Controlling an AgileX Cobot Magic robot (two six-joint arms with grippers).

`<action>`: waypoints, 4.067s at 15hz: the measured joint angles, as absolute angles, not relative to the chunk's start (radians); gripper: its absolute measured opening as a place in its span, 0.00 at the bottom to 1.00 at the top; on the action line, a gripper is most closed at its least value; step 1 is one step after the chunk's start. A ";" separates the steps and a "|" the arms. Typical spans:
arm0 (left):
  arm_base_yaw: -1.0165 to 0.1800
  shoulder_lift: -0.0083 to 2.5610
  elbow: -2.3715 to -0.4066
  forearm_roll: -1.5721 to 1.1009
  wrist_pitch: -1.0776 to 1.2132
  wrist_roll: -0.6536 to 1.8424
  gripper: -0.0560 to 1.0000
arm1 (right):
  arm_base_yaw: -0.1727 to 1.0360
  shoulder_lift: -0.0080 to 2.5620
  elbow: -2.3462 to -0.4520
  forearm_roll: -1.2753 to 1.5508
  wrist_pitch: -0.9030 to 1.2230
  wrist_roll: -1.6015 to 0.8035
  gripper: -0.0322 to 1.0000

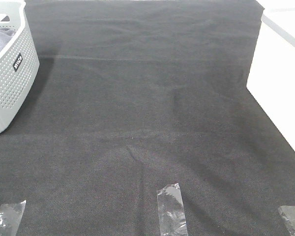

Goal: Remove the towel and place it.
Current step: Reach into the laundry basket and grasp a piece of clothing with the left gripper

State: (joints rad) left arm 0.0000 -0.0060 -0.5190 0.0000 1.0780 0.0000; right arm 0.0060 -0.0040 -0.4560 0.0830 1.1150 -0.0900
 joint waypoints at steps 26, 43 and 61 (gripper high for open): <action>0.000 0.624 -0.886 0.000 1.123 0.658 0.99 | 0.006 -0.004 -0.456 0.083 1.115 -0.090 0.79; 0.145 2.125 -2.079 0.405 1.117 1.039 0.99 | 0.006 -0.004 -0.456 0.083 1.115 -0.090 0.79; 0.145 2.331 -2.174 0.255 1.070 1.133 0.97 | 0.006 -0.004 -0.456 0.083 1.115 -0.090 0.79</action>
State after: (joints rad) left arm 0.1450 2.3310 -2.1740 0.2550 1.0700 1.1330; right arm 0.0060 -0.0040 -0.4560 0.0830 1.1150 -0.0900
